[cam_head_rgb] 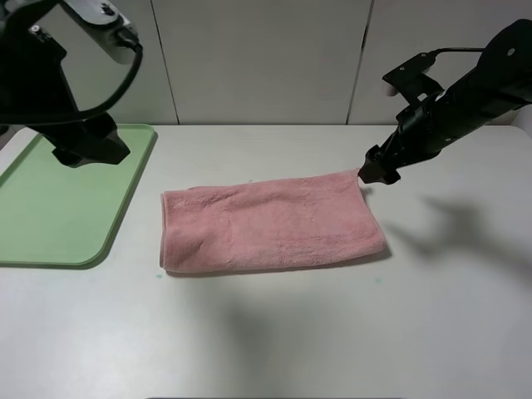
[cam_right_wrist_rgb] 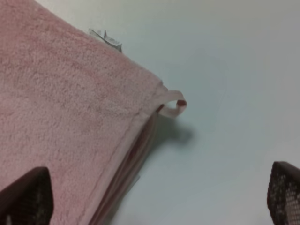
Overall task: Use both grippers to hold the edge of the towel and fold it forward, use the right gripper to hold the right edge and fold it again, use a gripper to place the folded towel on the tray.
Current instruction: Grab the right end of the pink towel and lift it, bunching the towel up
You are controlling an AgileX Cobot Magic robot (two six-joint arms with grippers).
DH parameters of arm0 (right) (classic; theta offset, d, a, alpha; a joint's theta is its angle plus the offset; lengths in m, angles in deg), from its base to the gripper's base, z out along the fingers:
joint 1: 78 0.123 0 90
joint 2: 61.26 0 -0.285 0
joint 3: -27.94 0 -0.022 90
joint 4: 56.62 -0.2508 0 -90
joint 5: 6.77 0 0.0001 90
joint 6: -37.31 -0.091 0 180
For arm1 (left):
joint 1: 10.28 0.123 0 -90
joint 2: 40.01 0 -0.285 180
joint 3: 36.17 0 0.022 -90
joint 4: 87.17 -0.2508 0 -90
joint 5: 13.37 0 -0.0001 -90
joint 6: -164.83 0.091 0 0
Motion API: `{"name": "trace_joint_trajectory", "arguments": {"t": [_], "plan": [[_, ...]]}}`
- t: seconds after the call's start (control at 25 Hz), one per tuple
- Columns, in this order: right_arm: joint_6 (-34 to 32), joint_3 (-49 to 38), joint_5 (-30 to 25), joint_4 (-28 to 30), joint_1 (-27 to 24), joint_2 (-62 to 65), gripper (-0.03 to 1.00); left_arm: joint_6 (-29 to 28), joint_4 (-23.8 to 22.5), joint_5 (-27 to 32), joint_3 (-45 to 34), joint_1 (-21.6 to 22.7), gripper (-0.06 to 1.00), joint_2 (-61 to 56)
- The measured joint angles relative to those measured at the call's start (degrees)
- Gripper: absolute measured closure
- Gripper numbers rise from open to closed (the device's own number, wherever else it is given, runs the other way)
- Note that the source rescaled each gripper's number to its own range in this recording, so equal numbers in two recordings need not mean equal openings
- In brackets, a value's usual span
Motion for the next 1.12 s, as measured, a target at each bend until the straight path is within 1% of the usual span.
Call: {"name": "trace_joint_trajectory", "arguments": {"t": [0.2, 0.44, 0.64, 0.72, 0.88, 1.12], "plan": [[0.0, 0.0, 0.0, -1.4, 0.0, 0.0, -0.03, -3.3, 0.1, -0.1, -6.0, 0.0, -0.02, -7.7], [0.0, 0.0, 0.0, -2.3, 0.0, 0.0, -0.03, -6.9, 0.2, -1.3, -13.6, 0.0, -0.02, -17.8], [0.0, 0.0, 0.0, -2.8, 0.0, 0.0, -0.03, -8.4, 2.5, -1.2, -18.6, 0.0, -0.01, -27.4], [0.0, 0.0, 0.0, -2.9, 0.0, 0.0, -0.03, -8.4, 4.1, -0.4, -20.8, 0.0, -0.01, -31.8], [-0.2, 0.0, 0.0, -3.0, 0.0, 0.0, -0.03, -9.0, 6.6, 2.8, -23.5, 0.0, -0.01, -40.0], [-0.6, 0.0, -0.1, -3.0, 0.0, 0.0, -0.03, -11.7, 8.1, 8.2, -24.9, 0.0, 0.00, -50.7]]}}
